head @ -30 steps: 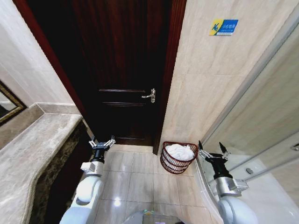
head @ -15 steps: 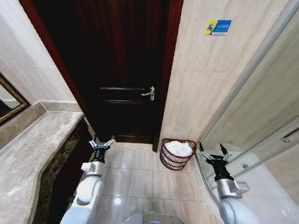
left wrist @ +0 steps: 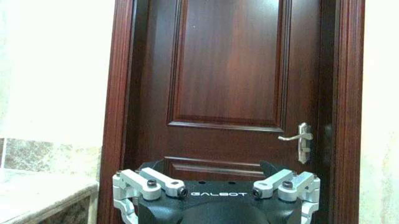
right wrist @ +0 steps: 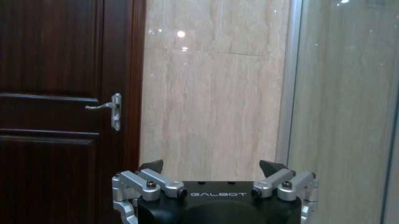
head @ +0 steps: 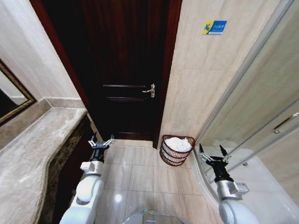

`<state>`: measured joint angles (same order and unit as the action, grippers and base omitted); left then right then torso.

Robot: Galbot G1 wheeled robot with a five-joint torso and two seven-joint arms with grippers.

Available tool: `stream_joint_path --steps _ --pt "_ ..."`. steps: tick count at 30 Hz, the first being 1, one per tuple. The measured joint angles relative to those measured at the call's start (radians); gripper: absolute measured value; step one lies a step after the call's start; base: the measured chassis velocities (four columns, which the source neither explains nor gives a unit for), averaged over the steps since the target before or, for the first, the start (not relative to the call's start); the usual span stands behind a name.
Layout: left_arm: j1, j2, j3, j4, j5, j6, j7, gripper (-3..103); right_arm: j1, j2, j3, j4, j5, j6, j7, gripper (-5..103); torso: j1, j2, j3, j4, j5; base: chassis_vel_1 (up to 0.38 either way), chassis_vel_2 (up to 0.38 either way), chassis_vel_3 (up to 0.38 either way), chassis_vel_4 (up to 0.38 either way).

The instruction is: Discard the used towel into the hamper.

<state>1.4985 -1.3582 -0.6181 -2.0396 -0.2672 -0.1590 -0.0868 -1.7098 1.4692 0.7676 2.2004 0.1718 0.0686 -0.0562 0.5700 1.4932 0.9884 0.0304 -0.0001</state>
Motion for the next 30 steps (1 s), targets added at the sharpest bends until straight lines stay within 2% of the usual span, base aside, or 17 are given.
stream_joint_path --steps 30 --pt "-0.003 0.004 0.002 0.015 0.015 -0.026 0.003 100 -0.019 0.005 -0.005 -0.017 -0.008 0.024 -0.007 100 0.0 0.0 0.0 -0.0001 0.0 0.084 -0.086 -0.087 0.088"
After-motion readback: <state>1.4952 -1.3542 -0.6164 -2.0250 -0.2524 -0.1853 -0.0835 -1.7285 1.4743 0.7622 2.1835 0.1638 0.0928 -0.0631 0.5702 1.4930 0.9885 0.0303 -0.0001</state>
